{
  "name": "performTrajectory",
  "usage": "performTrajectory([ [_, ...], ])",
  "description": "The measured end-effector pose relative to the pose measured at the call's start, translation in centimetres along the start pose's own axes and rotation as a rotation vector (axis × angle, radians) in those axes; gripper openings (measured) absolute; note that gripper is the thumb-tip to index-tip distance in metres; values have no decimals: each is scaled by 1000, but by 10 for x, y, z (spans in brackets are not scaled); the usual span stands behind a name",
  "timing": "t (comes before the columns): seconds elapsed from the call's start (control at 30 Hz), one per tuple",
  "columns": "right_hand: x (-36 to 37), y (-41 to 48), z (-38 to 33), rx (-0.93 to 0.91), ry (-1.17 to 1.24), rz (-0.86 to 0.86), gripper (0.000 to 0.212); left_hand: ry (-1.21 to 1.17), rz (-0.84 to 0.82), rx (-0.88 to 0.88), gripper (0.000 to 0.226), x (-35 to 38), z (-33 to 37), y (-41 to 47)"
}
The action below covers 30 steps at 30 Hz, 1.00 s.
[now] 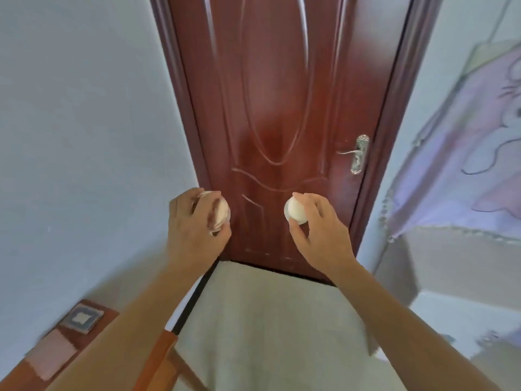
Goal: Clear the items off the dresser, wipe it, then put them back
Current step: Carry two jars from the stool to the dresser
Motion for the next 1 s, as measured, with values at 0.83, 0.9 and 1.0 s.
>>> performTrajectory([
  [0.83,-329,-129,419,823,-793,107,47,-838,-631,644,36,447,526,-13],
  [0.9,-352,-144,444,871,-811,130,48,-869,-618,698,31,463,562,-20],
  [1.0,-378,-165,490,917,-804,163,48,-859,-655,694,39,496,607,-35],
])
Point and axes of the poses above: each hand's wrist, its own y-axis towards the middle knuckle, its own x-axis out of the palm, z = x × y, the point moved 7 cm from there along y, towards the middle knuckle, and after that the axes turned 3 degrees about z, right-handed, at the moved point
